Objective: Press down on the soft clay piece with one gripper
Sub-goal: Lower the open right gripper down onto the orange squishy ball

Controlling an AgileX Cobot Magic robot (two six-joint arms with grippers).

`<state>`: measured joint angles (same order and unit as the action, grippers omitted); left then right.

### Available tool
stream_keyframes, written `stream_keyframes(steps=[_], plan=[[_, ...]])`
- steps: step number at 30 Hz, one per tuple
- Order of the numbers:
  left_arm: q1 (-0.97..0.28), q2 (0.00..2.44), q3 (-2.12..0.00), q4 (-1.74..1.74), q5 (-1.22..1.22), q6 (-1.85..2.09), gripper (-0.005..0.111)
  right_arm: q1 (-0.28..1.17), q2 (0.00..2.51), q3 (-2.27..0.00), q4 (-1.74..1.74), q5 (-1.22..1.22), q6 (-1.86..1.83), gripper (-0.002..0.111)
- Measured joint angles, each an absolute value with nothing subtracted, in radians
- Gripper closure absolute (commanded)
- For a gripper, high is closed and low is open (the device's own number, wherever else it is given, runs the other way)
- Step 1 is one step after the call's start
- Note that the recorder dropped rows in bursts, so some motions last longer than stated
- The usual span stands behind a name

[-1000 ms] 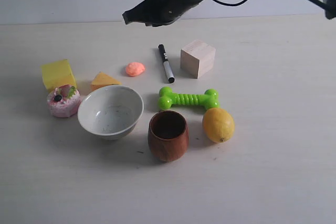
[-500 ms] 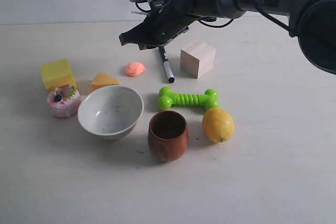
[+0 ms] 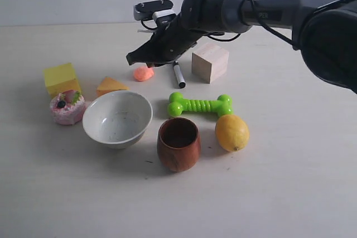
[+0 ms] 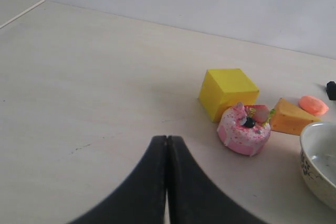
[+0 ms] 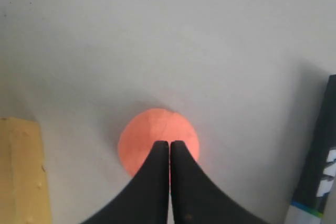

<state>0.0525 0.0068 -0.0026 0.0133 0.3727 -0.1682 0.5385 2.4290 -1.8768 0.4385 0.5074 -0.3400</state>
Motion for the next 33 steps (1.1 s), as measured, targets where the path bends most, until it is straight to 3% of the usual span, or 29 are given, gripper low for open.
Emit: stream_keyframes(steps=[33], plan=[[0.052,0.007,-0.003,0.013,0.373,-0.168,0.107,0.545,2.516,-2.111,0.411,0.697,-0.351,0.106]])
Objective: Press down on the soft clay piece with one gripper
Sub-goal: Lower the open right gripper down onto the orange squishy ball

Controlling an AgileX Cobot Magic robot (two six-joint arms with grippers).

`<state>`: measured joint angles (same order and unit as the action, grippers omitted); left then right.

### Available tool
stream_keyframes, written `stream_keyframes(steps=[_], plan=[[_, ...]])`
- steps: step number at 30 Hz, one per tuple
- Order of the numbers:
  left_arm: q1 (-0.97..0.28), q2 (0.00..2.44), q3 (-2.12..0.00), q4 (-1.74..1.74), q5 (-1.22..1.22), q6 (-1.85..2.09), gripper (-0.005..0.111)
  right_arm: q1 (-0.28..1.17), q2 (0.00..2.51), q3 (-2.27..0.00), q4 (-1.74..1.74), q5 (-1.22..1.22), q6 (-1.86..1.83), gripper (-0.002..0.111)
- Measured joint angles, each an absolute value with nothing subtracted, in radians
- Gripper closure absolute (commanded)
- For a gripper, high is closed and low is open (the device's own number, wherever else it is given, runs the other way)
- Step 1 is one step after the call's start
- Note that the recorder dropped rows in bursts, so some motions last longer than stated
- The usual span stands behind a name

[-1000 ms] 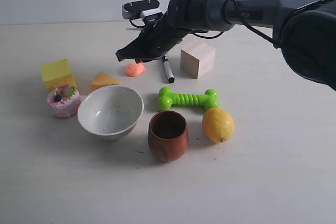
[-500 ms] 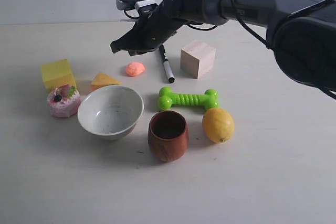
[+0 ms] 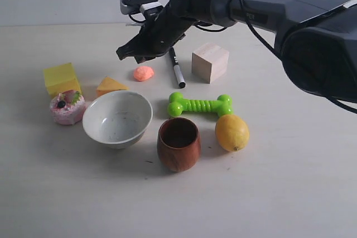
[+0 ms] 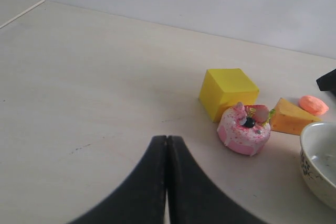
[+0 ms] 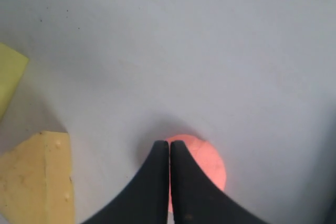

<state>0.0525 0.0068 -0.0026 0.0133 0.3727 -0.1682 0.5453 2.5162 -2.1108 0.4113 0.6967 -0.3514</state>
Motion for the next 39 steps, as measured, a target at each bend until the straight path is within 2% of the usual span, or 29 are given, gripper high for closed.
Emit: stream_keyframes(steps=[39], plan=[[0.052,0.007,-0.003,0.013,0.373,-0.168,0.107,0.559,2.553,-2.226,0.255,0.854,-0.277,0.106]])
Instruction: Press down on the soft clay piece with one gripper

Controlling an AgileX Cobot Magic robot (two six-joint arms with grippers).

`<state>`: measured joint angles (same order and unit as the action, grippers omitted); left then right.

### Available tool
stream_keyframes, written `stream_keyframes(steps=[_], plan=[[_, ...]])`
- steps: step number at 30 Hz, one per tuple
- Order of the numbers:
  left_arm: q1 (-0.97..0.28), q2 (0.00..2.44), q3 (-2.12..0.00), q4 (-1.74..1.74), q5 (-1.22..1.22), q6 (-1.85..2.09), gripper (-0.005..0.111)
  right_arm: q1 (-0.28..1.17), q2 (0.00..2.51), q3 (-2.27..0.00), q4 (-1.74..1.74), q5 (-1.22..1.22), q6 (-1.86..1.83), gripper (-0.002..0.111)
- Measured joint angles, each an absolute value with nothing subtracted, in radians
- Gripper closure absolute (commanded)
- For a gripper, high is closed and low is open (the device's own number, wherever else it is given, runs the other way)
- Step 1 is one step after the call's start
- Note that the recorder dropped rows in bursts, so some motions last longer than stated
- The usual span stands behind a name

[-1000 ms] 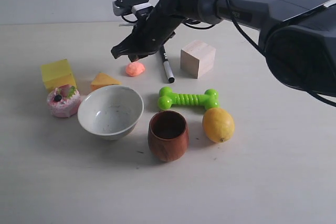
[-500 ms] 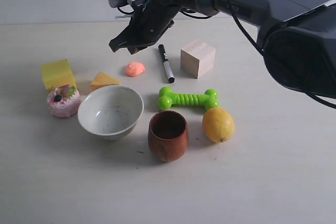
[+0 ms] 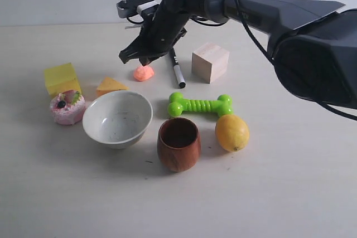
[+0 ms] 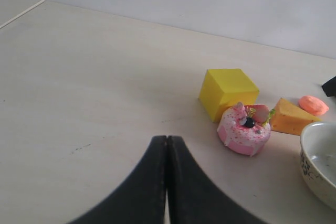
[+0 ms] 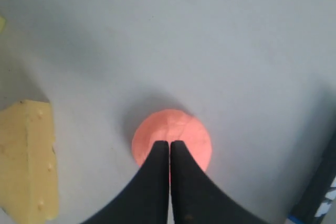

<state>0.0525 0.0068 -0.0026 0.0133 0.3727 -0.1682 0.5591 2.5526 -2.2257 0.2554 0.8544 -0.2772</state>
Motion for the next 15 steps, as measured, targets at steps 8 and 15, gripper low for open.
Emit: stream_keyframes(steps=[8,15], plan=[[0.052,0.007,-0.003,0.013,0.373,-0.168,0.107,0.559,2.583,-2.226,0.255,0.851,-0.277,0.106],[0.052,0.007,-0.003,0.013,0.373,-0.168,0.107,0.559,2.595,-2.228,0.257,0.845,-0.277,0.106]])
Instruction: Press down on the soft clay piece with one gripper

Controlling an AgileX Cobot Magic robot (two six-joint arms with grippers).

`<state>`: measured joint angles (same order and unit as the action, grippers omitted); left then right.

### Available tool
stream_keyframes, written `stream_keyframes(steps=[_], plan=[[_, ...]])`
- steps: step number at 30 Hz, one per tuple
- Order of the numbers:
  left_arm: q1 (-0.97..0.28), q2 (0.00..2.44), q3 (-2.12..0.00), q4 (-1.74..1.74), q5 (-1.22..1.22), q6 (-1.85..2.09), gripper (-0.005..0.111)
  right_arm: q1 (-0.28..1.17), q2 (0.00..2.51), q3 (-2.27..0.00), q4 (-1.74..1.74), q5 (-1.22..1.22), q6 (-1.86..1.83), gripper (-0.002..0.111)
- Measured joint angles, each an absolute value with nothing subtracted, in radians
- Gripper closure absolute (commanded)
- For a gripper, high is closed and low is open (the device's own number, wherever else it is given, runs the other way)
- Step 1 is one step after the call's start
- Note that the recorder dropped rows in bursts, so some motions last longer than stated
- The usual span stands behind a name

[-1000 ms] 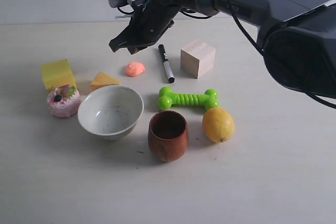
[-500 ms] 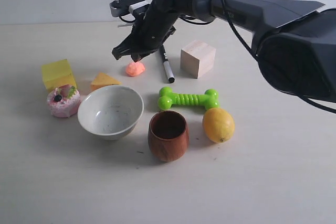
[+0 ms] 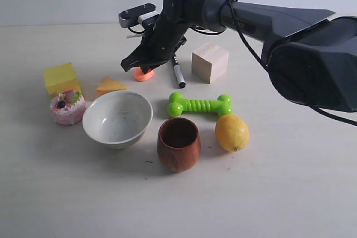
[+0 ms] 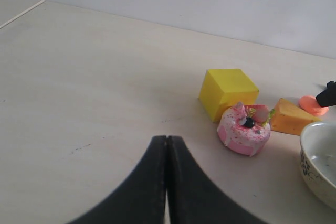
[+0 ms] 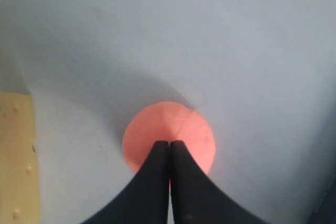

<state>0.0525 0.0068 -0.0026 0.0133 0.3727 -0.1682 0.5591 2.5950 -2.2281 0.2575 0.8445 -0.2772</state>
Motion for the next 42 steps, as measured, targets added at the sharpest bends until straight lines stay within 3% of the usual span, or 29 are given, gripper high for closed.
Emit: stream_keyframes(steps=[42], plan=[[0.052,0.007,-0.003,0.013,0.373,-0.168,0.107,0.560,2.644,-2.255,0.268,0.844,-0.279,0.106]])
